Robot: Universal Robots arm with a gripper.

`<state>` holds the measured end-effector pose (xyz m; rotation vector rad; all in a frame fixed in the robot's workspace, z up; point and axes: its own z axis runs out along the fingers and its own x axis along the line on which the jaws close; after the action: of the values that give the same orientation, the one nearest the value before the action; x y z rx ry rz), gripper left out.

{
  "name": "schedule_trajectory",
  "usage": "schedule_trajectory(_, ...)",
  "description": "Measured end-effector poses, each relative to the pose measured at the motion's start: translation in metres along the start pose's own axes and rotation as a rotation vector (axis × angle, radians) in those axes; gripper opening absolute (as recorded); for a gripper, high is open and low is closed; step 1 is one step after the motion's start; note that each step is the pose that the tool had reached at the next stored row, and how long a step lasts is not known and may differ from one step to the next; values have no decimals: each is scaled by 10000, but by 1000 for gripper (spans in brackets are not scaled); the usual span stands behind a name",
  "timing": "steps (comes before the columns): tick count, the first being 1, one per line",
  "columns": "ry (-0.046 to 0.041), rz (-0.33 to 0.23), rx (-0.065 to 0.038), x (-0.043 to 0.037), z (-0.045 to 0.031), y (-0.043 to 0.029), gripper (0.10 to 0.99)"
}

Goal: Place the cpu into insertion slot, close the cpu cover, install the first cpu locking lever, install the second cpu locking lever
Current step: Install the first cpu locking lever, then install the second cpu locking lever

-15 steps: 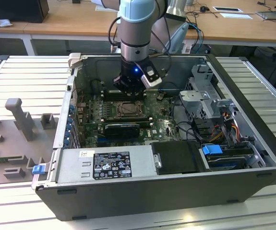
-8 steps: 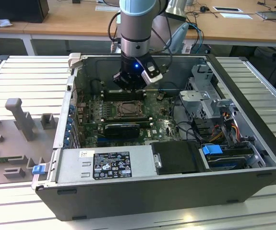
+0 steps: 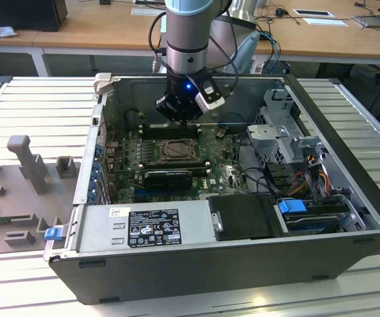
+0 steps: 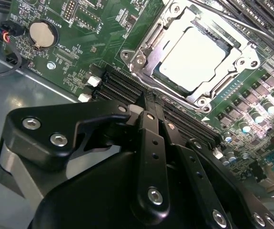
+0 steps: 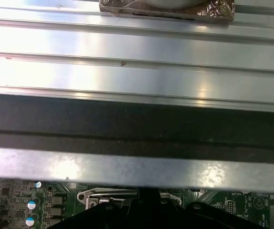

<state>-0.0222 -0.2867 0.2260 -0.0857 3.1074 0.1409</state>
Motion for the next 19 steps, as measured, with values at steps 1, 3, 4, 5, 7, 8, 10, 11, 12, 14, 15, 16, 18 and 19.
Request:
schedule_trajectory(1, 0, 0, -1, 0, -7, 1, 106)
schedule_trajectory(3, -2, 1, -3, -1, -17, 2, 106)
schedule_trajectory(4, -2, 0, -3, -1, -18, 2, 106)
schedule_trajectory(5, 0, 0, 0, -1, -20, 2, 106)
schedule_trajectory(7, -1, 0, -2, -1, -21, 2, 106)
schedule_trajectory(8, -1, 0, -2, -1, -21, 2, 106)
schedule_trajectory(10, 1, 0, 0, -1, -22, 1, 106)
schedule_trajectory(11, 3, -2, 2, -1, -23, -3, 106)
schedule_trajectory(12, 1, -1, -1, -1, -23, -11, 106)
schedule_trajectory(14, 0, 0, -2, -1, -26, -50, 106)
schedule_trajectory(15, 0, 0, -2, -1, -27, -61, 106)
schedule_trajectory(16, 0, 0, -2, 0, -28, -76, 106)
schedule_trajectory(18, 0, 1, -2, 0, -29, -89, 106)
schedule_trajectory(19, 0, 0, -3, 0, -30, -95, 106)
